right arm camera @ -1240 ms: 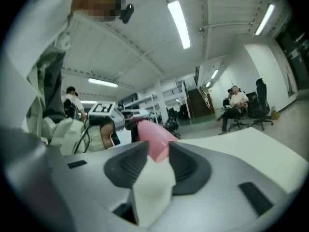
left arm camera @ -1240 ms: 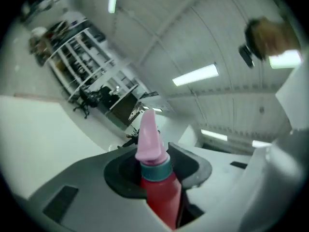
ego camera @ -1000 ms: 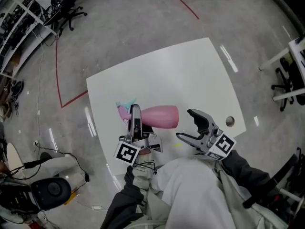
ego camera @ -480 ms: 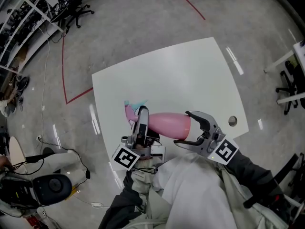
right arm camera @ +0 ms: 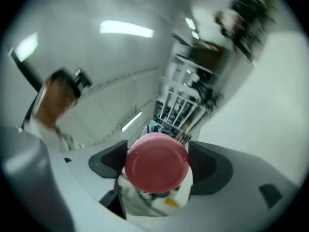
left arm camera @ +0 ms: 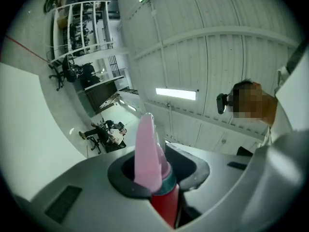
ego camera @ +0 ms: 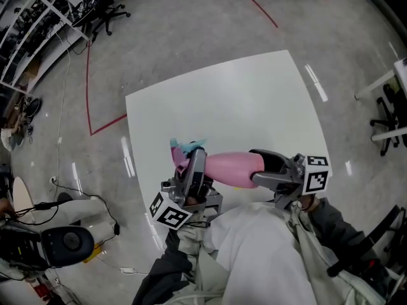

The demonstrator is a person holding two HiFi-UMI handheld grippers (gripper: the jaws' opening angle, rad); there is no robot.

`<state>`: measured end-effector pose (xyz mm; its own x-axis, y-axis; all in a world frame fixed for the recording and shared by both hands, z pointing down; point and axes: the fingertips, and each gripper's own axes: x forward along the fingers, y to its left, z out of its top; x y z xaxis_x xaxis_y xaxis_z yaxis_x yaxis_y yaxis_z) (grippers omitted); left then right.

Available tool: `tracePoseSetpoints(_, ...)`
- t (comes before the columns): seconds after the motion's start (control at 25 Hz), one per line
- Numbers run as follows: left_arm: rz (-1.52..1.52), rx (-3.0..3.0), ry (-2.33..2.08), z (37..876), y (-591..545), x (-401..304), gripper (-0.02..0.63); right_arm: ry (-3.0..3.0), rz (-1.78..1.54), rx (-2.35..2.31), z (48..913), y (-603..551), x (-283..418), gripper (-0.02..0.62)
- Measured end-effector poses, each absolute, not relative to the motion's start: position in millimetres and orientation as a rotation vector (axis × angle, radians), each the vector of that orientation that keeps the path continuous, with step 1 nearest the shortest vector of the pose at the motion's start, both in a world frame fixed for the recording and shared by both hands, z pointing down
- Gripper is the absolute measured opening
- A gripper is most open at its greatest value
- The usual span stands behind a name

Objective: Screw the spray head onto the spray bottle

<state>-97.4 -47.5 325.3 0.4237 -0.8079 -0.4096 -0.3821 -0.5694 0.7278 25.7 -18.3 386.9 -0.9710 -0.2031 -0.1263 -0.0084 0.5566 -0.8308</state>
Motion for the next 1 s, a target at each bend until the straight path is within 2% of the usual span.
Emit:
tracePoseSetpoints(0.08,-1.018,2.172,-1.019,324.2,-45.4,-93.0,0.107,2.335,-1.706,-0.055,400.3,-17.8,24.8,0.383)
tracePoseSetpoints(0.16,-1.035,2.119,-1.048,330.0,-47.5,-95.0,0.104,2.342,-1.604,-0.072,397.6,-18.1,26.1,0.383)
tracePoseSetpoints(0.36,-1.203,1.884,-1.085,338.0,-53.5,-124.8,0.104,2.825,-0.699,-0.236,356.9,-8.8,25.5,0.383)
tracePoseSetpoints(0.52,-1.194,1.839,-1.068,343.7,-56.8,-125.3,0.104,3.112,0.052,-0.444,358.4,5.0,15.9,0.383)
tracePoseSetpoints(0.6,-1.160,1.844,-1.040,345.8,-57.3,-118.9,0.104,3.175,0.230,-0.464,363.0,11.0,12.6,0.383)
tracePoseSetpoints(0.64,-1.157,1.834,-1.030,346.8,-57.5,-118.1,0.104,3.187,0.201,-0.453,364.8,11.1,11.8,0.383)
tracePoseSetpoints(0.72,-1.165,1.820,-1.026,347.8,-57.1,-119.7,0.104,3.138,-0.057,-0.414,361.4,5.1,11.6,0.383)
tracePoseSetpoints(0.92,-1.136,1.969,-1.023,338.8,-52.3,-121.7,0.106,2.730,-1.086,-0.243,369.8,-29.2,12.5,0.382)
tracePoseSetpoints(1.0,-1.100,2.012,-1.048,339.4,-55.1,-119.8,0.106,2.595,-1.332,-0.182,383.1,-36.3,11.1,0.382)
